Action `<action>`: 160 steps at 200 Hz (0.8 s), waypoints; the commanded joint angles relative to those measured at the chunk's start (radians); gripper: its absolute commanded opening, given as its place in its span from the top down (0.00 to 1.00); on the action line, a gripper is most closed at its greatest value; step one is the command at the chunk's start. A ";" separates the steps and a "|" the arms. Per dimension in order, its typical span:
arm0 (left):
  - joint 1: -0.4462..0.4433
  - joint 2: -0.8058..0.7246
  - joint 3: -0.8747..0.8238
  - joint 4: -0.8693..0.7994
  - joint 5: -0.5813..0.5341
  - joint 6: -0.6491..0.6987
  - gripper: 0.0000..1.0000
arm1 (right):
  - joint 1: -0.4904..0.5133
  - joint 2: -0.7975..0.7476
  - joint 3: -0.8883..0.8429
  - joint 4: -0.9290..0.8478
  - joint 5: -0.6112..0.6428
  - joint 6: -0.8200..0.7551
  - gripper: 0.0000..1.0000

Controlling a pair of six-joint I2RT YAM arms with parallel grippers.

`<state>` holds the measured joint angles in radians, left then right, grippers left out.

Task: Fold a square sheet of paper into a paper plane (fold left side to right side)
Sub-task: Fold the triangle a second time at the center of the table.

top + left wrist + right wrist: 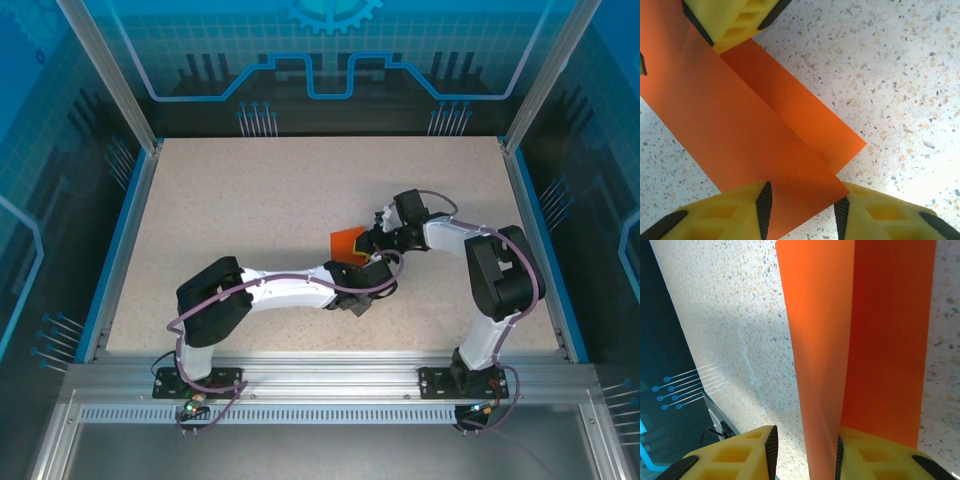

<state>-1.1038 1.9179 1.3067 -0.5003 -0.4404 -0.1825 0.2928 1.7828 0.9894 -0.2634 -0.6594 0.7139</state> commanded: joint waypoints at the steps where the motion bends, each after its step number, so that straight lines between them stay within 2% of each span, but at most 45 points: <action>1: 0.008 -0.022 -0.001 -0.002 0.013 -0.020 0.69 | -0.004 0.018 0.022 -0.038 0.001 -0.022 0.65; 35: 0.035 -0.055 -0.035 0.026 0.077 -0.041 0.91 | -0.007 0.011 0.024 -0.044 0.012 -0.039 0.65; 49: 0.054 -0.074 -0.058 0.052 0.125 -0.049 0.96 | -0.009 -0.007 0.017 -0.021 0.015 -0.037 0.65; 76: 0.097 -0.110 -0.107 0.110 0.241 -0.060 0.96 | -0.014 -0.084 -0.004 0.040 0.046 -0.045 0.63; 92: 0.126 -0.132 -0.136 0.147 0.327 -0.066 0.97 | -0.027 -0.135 -0.022 0.053 0.080 -0.055 0.56; 115: 0.173 -0.159 -0.174 0.197 0.435 -0.081 0.97 | -0.053 -0.211 -0.071 0.061 0.110 -0.065 0.52; 142: 0.237 -0.190 -0.223 0.257 0.536 -0.121 0.97 | -0.069 -0.292 -0.147 0.025 0.143 -0.093 0.53; 160: 0.282 -0.210 -0.262 0.301 0.595 -0.156 0.97 | -0.062 -0.338 -0.210 0.016 0.157 -0.100 0.64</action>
<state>-0.8730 1.7584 1.0946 -0.2783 0.0109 -0.2745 0.2321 1.4921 0.8566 -0.2089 -0.5396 0.6430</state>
